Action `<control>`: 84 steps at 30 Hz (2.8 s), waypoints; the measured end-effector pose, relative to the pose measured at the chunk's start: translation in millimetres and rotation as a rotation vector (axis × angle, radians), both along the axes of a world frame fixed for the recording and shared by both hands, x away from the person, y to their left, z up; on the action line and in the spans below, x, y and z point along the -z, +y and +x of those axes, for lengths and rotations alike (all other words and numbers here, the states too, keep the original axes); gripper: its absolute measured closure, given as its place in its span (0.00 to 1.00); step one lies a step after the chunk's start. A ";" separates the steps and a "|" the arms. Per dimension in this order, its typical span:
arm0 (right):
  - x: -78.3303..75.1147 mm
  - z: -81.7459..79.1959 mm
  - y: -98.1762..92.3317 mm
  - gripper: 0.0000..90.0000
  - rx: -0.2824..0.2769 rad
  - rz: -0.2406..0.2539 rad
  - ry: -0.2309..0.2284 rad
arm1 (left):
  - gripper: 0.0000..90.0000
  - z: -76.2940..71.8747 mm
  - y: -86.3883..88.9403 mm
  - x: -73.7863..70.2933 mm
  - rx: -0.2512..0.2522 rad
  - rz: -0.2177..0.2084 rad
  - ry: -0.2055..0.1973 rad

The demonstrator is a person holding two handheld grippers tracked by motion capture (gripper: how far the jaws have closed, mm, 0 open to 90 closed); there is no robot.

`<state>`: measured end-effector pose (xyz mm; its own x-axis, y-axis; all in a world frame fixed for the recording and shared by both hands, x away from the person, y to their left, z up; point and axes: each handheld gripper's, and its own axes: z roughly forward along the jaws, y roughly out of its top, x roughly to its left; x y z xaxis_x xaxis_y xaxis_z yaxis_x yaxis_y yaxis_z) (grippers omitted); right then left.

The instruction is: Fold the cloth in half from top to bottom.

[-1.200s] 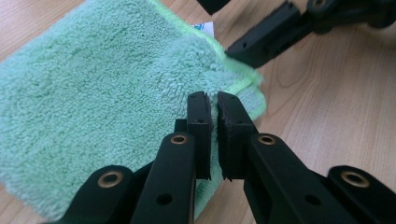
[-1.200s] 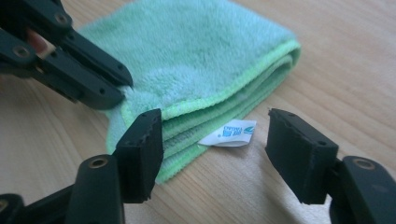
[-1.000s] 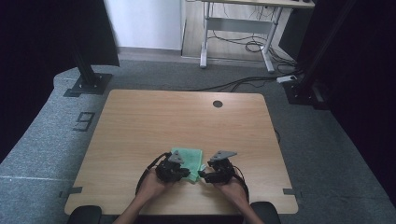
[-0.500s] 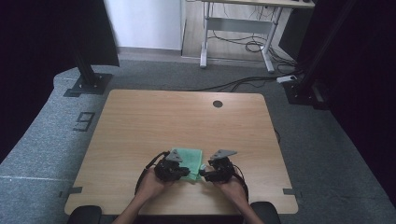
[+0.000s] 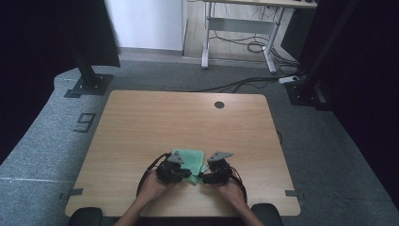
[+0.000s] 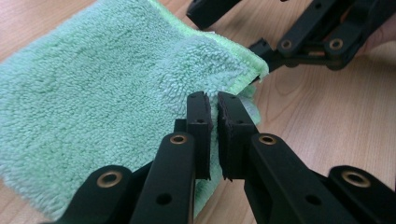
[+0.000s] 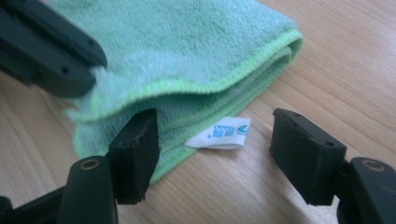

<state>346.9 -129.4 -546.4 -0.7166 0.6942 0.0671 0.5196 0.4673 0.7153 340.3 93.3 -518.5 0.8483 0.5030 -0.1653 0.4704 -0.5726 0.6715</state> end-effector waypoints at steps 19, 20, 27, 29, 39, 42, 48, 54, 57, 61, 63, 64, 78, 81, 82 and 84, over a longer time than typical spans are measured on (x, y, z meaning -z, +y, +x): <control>0.6 -4.6 -2.5 0.35 -0.001 -0.047 -0.033 | 0.95 18.7 1.2 -20.2 -0.045 -0.018 -0.033; 0.0 -4.3 -2.7 0.36 -0.005 -0.052 -0.029 | 0.95 20.7 -5.0 -19.6 -0.039 -0.013 -0.034; -0.3 -5.9 -6.6 0.36 -0.003 -0.050 -0.025 | 0.94 16.0 -21.0 -6.0 0.008 0.055 -0.020; -0.7 -6.2 -9.3 0.36 -0.009 -0.045 -0.018 | 0.94 13.3 -21.6 -2.6 0.024 0.074 -0.016; -16.0 -6.3 -37.6 0.34 0.018 0.012 -0.005 | 0.56 3.8 -10.4 -17.4 0.018 0.035 -0.070; -20.9 -3.0 -38.7 0.31 0.024 0.032 -0.010 | 0.41 5.7 0.1 -19.6 -0.025 0.031 -0.079; -23.3 -1.2 -34.0 0.28 0.012 0.054 -0.007 | 0.30 7.2 25.7 -14.0 -0.129 0.001 -0.076; -22.3 -0.7 -22.9 0.26 -0.009 0.077 -0.002 | 0.23 4.3 47.7 -6.4 -0.195 0.004 -0.067; -15.8 -0.9 -10.3 0.25 -0.034 0.051 0.006 | 0.23 0.6 52.8 6.7 -0.210 0.035 -0.055; -8.5 0.5 -2.5 0.25 -0.043 -0.004 0.009 | 0.22 -0.1 51.4 15.0 -0.220 0.069 -0.069; -4.9 2.3 -0.3 0.25 -0.043 -0.024 0.001 | 0.22 1.2 49.7 19.3 -0.224 0.077 -0.079; -4.1 3.5 -0.2 0.25 -0.038 -0.026 0.004 | 0.22 2.0 49.3 20.1 -0.227 0.075 -0.080; -14.1 9.7 -37.1 0.15 -0.005 0.021 0.005 | 0.14 2.2 84.8 9.5 -0.229 0.018 -0.097; -6.3 5.2 -56.9 0.14 0.020 -0.010 0.026 | 0.06 -2.4 103.0 20.2 -0.239 0.064 -0.083; -0.6 3.6 -63.8 0.12 0.028 -0.015 0.034 | 0.04 -3.2 105.6 24.9 -0.240 0.080 -0.082; 6.1 0.5 -69.3 0.01 0.044 -0.051 -0.008 | 0.00 -5.1 105.3 30.6 -0.227 0.121 -0.115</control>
<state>347.4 -198.7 -552.6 -0.6854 0.7277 0.0255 0.5350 0.4796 0.6955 335.1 198.6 -549.1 0.7211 0.6928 -0.0014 0.5205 -0.5404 0.6611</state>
